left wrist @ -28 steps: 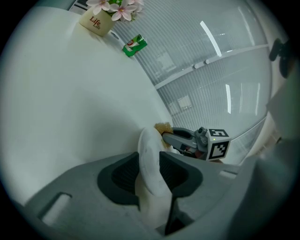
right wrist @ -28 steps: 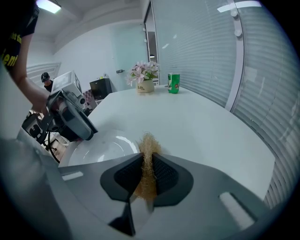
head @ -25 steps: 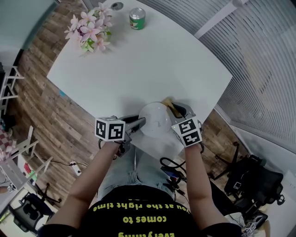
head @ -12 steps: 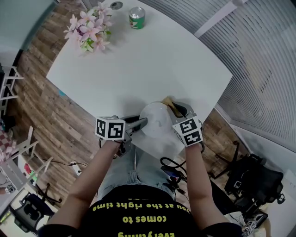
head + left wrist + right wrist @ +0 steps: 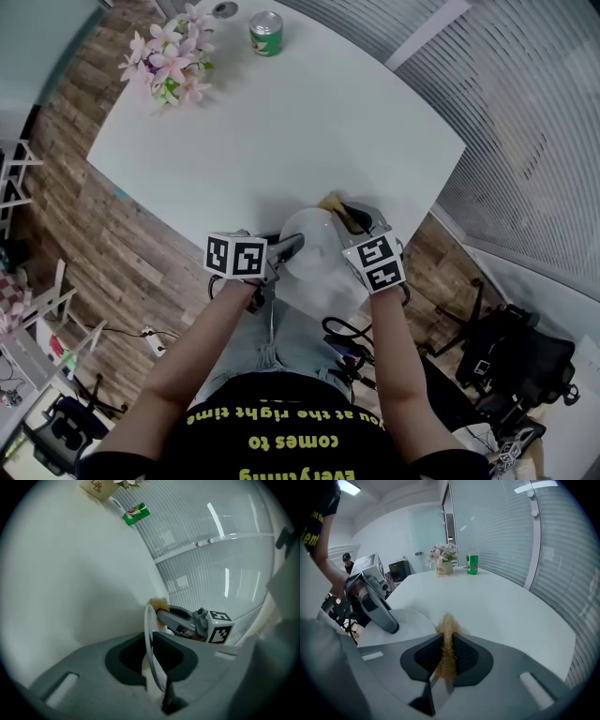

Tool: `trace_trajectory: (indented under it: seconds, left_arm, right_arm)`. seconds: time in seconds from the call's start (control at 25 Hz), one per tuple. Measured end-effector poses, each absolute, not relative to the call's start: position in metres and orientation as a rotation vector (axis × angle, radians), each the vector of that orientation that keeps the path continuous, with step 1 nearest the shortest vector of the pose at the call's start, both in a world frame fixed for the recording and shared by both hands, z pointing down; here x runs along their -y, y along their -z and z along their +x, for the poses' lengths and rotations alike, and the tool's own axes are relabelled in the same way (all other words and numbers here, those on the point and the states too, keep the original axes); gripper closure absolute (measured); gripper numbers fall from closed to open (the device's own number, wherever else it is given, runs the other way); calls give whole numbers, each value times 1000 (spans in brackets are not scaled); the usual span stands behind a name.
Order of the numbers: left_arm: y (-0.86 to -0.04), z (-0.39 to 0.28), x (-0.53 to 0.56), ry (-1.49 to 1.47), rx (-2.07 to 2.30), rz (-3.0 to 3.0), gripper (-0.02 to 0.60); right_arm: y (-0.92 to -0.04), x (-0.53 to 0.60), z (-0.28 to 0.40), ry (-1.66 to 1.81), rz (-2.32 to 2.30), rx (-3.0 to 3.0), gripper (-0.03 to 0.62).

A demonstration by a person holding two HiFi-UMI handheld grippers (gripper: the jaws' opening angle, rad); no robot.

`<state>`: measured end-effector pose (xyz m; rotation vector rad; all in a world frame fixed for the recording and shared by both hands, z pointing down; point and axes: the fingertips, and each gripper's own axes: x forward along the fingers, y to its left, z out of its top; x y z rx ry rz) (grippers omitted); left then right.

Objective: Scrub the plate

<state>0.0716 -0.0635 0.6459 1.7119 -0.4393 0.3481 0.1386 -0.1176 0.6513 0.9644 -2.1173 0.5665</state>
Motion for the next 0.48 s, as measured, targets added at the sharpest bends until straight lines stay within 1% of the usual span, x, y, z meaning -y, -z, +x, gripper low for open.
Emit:
trace_trajectory:
  seconds: [0.48]
  left_arm:
    - [-638, 69, 65, -315, 461, 1748, 554]
  right_arm:
    - [-644, 122, 144, -568, 988, 2135, 540]
